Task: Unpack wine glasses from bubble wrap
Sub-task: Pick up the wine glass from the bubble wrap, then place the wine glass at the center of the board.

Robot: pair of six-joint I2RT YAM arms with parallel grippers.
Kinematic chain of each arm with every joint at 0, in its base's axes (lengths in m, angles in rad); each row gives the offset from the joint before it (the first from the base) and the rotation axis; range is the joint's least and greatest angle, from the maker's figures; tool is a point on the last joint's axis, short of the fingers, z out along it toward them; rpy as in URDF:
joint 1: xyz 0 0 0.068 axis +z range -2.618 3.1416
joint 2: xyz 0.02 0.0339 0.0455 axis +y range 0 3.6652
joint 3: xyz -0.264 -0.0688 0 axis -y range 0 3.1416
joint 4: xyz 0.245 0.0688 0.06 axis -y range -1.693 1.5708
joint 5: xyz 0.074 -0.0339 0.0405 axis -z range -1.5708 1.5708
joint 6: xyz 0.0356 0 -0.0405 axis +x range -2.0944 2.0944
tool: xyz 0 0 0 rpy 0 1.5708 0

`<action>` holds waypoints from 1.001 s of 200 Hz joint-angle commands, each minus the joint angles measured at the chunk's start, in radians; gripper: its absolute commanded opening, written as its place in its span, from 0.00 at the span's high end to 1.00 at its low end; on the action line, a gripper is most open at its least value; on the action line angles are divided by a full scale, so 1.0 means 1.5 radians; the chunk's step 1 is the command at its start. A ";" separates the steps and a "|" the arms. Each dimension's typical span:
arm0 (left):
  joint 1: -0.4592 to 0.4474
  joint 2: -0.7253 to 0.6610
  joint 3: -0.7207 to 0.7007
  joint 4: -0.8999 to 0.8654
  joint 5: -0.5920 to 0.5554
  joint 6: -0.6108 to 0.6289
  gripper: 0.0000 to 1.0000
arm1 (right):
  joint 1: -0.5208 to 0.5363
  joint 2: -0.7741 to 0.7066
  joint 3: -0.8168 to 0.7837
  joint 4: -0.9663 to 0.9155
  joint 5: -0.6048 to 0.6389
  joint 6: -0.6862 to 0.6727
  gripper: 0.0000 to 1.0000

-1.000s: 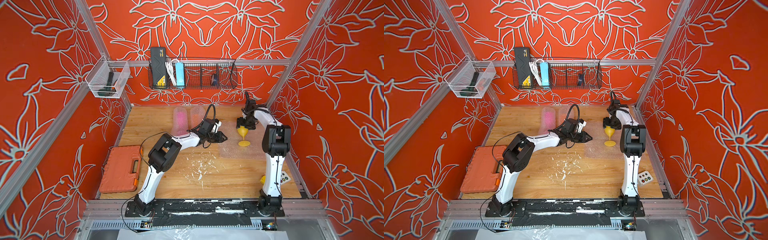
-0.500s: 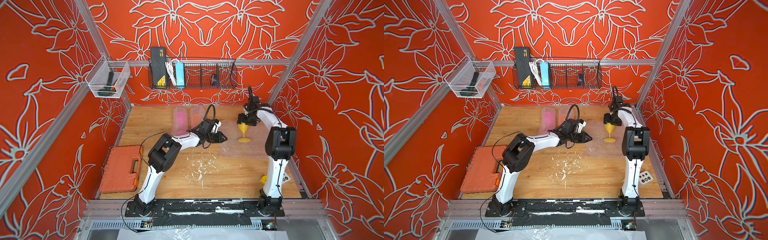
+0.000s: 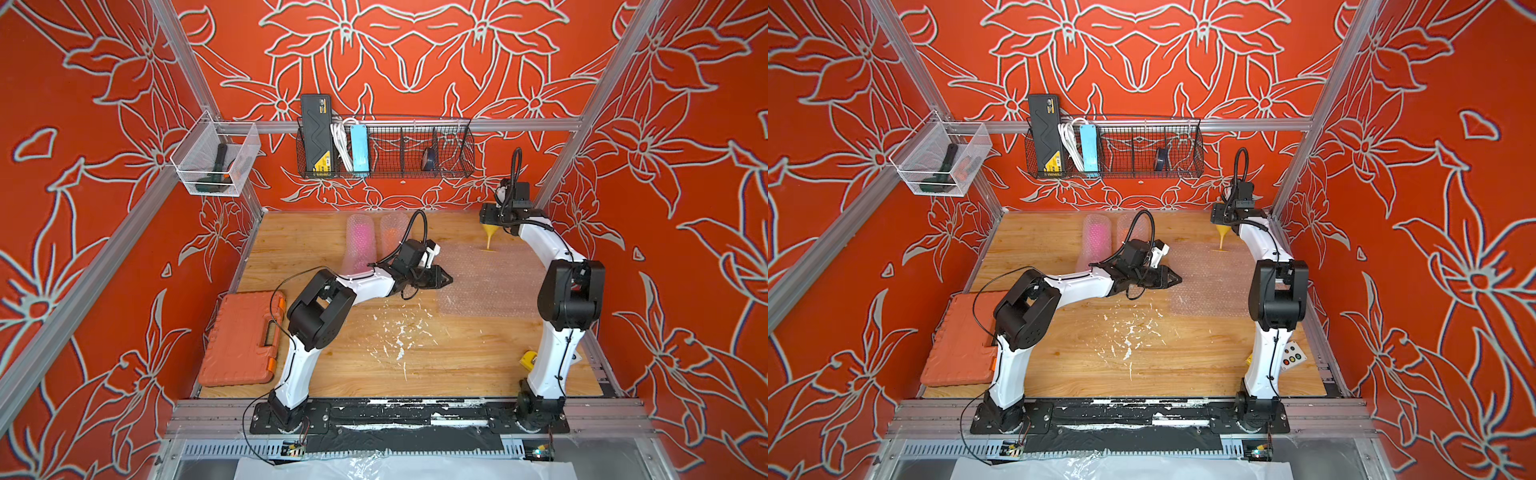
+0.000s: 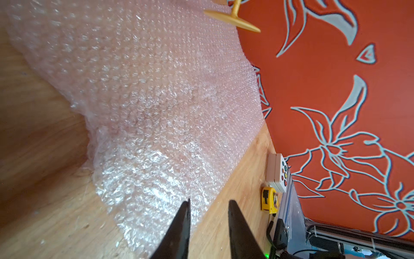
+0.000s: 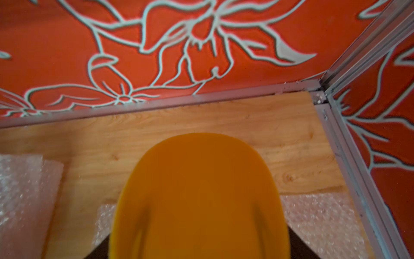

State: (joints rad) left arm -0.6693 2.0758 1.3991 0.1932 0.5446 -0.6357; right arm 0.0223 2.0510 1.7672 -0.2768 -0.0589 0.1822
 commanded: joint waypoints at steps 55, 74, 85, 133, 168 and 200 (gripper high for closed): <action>0.001 -0.039 -0.009 0.004 0.016 0.015 0.71 | 0.000 0.136 0.025 0.371 0.061 -0.022 0.25; 0.005 -0.046 -0.014 0.000 0.011 0.019 0.71 | 0.000 0.161 0.012 0.456 0.064 -0.022 0.26; 0.007 -0.046 -0.017 -0.001 0.012 0.020 0.71 | -0.001 0.172 0.011 0.482 0.064 -0.016 0.26; 0.015 -0.040 -0.028 0.002 0.021 0.019 0.71 | -0.001 0.187 -0.034 0.578 0.055 -0.008 0.28; 0.018 -0.043 -0.026 -0.001 0.025 0.023 0.71 | -0.001 0.190 -0.054 0.599 0.044 -0.037 0.28; 0.019 -0.046 -0.020 -0.007 0.027 0.027 0.71 | -0.006 0.197 -0.041 0.574 0.033 -0.051 0.28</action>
State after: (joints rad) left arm -0.6460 2.0483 1.3609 0.1947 0.5659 -0.6197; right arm 0.0193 2.3283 1.6924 0.5537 0.0174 0.1410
